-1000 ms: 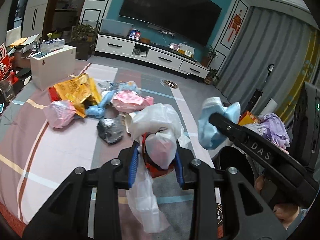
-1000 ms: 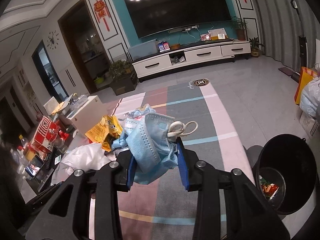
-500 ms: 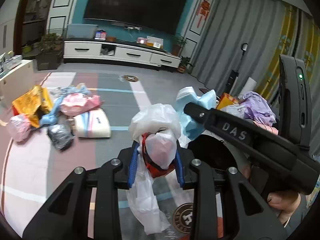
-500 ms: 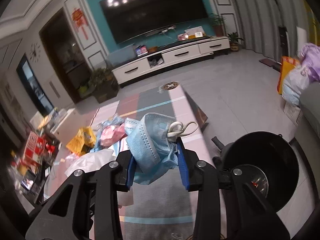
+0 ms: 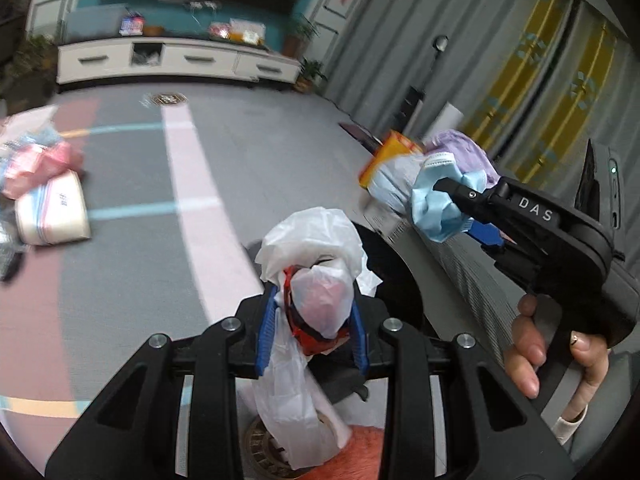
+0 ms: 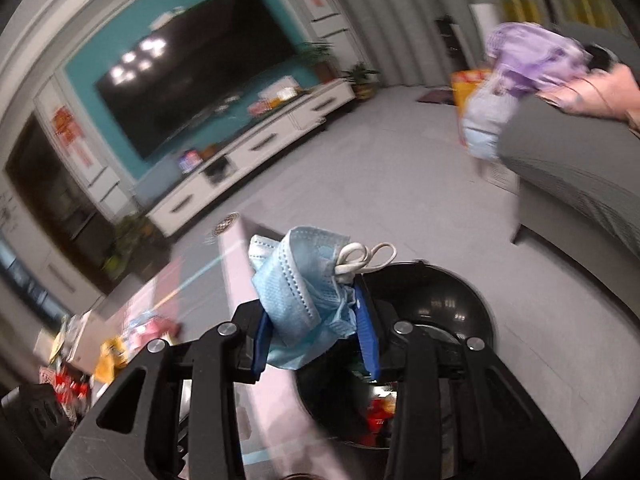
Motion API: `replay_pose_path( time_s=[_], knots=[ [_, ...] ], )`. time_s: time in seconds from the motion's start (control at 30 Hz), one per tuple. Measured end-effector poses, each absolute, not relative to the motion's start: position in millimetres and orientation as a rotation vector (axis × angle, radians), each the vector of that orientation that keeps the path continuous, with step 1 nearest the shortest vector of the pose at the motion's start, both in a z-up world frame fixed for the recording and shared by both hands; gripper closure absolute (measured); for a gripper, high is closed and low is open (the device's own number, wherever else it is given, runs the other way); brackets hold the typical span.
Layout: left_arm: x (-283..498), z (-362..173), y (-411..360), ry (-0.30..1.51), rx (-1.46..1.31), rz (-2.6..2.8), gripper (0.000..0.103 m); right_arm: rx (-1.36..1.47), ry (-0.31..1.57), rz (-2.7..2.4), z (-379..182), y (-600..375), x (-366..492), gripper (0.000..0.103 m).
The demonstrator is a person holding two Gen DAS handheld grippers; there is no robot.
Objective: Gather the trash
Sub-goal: 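Carry the white bag and blue mask toward the black bin, then open both grippers over the bin, dropping the bag and mask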
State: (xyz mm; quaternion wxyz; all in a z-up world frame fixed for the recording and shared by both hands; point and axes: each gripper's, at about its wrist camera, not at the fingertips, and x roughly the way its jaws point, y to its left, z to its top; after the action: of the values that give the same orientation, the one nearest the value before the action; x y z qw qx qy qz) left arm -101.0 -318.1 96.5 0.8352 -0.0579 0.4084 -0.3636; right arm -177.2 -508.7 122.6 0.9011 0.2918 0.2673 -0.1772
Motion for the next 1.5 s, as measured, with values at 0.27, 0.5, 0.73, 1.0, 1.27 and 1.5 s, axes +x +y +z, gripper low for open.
replay_pose_path(
  time_s=[0.27, 0.5, 0.73, 1.0, 1.27, 1.5],
  knots=[
    [-83, 63, -376, 0.983, -0.097, -0.87, 0.071, 0.727, 0.74, -0.506, 62, -554, -157, 0.065],
    [-67, 37, -411, 1.073, -0.064, -0.894, 0.071, 0.737, 0.831, -0.548, 38, -556, -147, 0.065],
    [-58, 9, -438, 1.172, -0.041, -0.91, 0.07, 0.723, 0.862, -0.588, 34, -560, -145, 0.065],
    [-51, -6, -447, 1.206, -0.006, -0.876, 0.07, 0.744, 0.884, -0.589, 27, -567, -143, 0.065],
    [-53, -4, -451, 1.191, 0.021, -0.872, 0.061, 0.739, 0.938, -0.605, 20, -568, -137, 0.059],
    [-57, 8, -441, 1.153, 0.013, -0.893, 0.033, 0.727, 0.928, -0.616, 25, -566, -140, 0.042]
  ],
)
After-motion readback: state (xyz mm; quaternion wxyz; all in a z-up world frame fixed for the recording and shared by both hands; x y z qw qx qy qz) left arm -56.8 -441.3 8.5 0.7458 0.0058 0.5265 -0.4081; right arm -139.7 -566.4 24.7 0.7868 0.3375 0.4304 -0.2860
